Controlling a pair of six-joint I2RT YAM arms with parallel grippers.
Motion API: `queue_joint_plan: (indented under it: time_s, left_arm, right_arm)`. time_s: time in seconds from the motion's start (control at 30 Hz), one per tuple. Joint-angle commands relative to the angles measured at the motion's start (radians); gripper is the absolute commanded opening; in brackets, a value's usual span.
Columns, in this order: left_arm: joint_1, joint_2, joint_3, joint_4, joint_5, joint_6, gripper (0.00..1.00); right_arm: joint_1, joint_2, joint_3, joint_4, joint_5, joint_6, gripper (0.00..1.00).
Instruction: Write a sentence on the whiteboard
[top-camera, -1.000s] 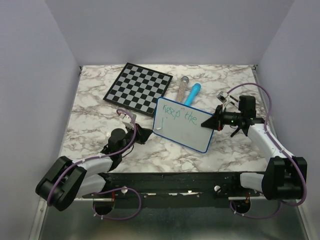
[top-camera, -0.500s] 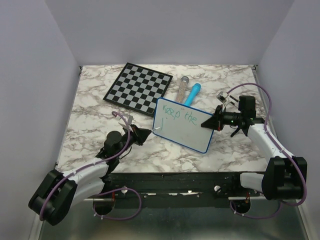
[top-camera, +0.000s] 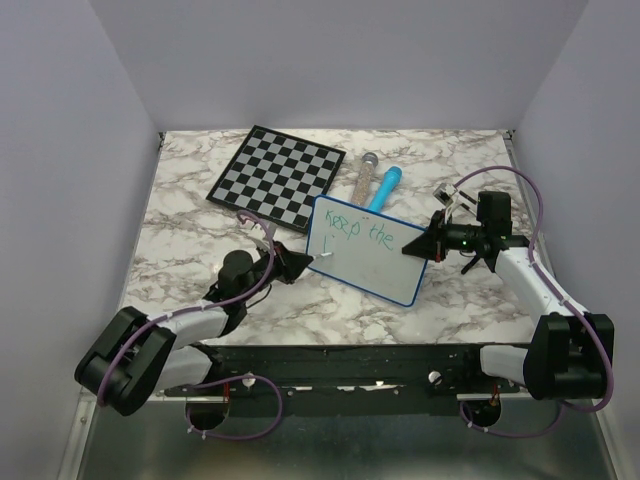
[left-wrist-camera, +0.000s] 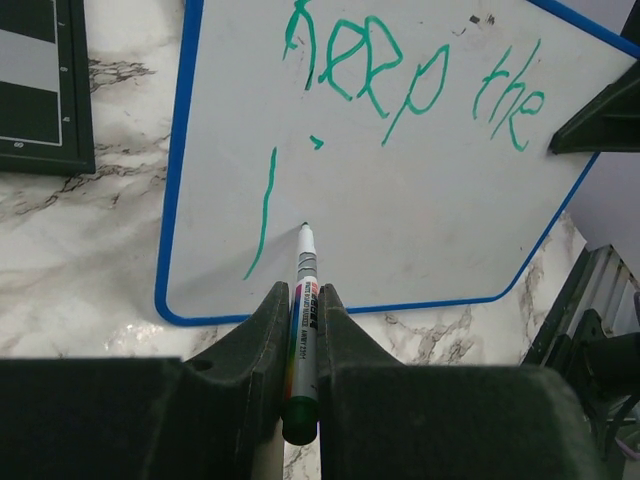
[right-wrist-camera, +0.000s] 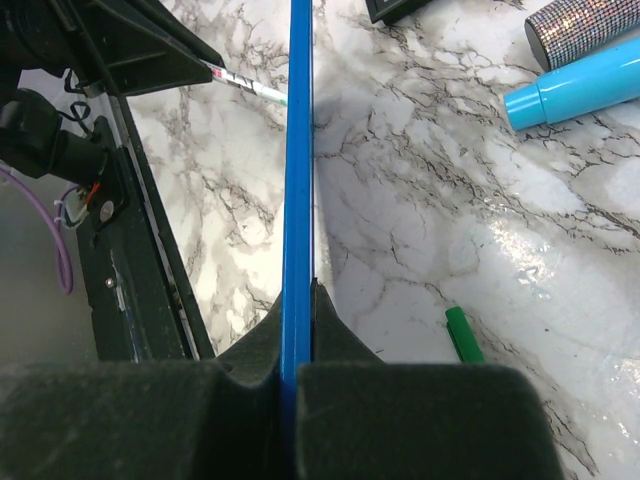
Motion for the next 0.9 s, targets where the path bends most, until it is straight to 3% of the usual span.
queue_joint_plan:
  time_s: [0.0, 0.47, 0.7, 0.87]
  left_arm:
    - [-0.004, 0.042, 0.051, 0.095, 0.033, -0.001, 0.0]
    - [0.019, -0.003, 0.004, -0.032, -0.11, 0.025, 0.0]
    - [0.048, -0.103, -0.033, -0.108, -0.177, 0.02, 0.0]
    - [0.051, -0.169, -0.062, -0.038, -0.08, 0.023, 0.0]
  right_arm:
    - [0.005, -0.018, 0.026, 0.003, -0.043, -0.013, 0.01]
    - [0.005, -0.02, 0.026, 0.004, -0.043, -0.011, 0.01]
    - [0.007, -0.018, 0.026, 0.003, -0.043, -0.011, 0.01]
    - [0.005, -0.02, 0.026, 0.003, -0.044, -0.011, 0.01]
